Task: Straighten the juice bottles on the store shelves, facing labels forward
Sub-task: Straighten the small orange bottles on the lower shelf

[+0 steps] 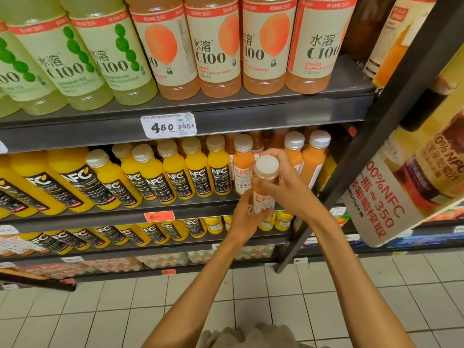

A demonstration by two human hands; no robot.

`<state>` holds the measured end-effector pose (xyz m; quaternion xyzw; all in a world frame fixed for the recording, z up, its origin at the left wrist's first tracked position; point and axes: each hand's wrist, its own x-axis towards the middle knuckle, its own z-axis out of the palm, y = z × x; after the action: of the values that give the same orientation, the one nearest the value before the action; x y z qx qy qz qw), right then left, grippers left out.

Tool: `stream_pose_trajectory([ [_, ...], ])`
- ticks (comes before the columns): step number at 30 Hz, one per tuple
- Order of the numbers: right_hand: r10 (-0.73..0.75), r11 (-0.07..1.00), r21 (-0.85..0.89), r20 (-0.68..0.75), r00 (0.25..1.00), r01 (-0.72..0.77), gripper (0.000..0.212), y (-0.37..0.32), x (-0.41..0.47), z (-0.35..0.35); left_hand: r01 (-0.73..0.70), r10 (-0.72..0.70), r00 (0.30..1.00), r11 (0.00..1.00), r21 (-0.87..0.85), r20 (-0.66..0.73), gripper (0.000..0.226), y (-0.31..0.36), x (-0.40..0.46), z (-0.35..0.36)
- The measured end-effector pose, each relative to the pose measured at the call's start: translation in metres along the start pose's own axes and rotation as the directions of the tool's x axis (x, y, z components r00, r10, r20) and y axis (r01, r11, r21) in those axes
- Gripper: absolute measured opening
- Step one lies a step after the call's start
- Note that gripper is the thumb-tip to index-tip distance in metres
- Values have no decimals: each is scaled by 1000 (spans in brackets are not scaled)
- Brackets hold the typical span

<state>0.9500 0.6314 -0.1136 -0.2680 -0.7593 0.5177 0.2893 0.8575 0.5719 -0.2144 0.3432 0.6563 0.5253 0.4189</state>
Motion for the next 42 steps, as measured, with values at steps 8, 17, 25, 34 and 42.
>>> stream_pose_trajectory([
  [8, -157, 880, -474, -256, 954, 17, 37, 28, 24, -17, 121, -79, 981, 965, 235, -179, 56, -10, 27, 8],
  [17, -178, 769, -639, -271, 946, -39, 48, 35, 41, -10, 231, -166, 940, 952, 201, -298, 54, -12, 43, 18],
  [25, -303, 612, -789, -285, 909, -44, 35, 38, 46, -10, 359, -483, 827, 848, -391, -288, 47, -14, 51, 35],
  [34, -375, 428, -898, -282, 883, -105, 25, 36, 49, -9, 313, -441, 881, 813, -491, -169, 56, -3, 51, 37],
  [42, -525, 223, -973, -67, 849, 61, 33, 20, 65, 26, 227, -337, 907, 895, -383, -250, 40, -4, 33, -6],
])
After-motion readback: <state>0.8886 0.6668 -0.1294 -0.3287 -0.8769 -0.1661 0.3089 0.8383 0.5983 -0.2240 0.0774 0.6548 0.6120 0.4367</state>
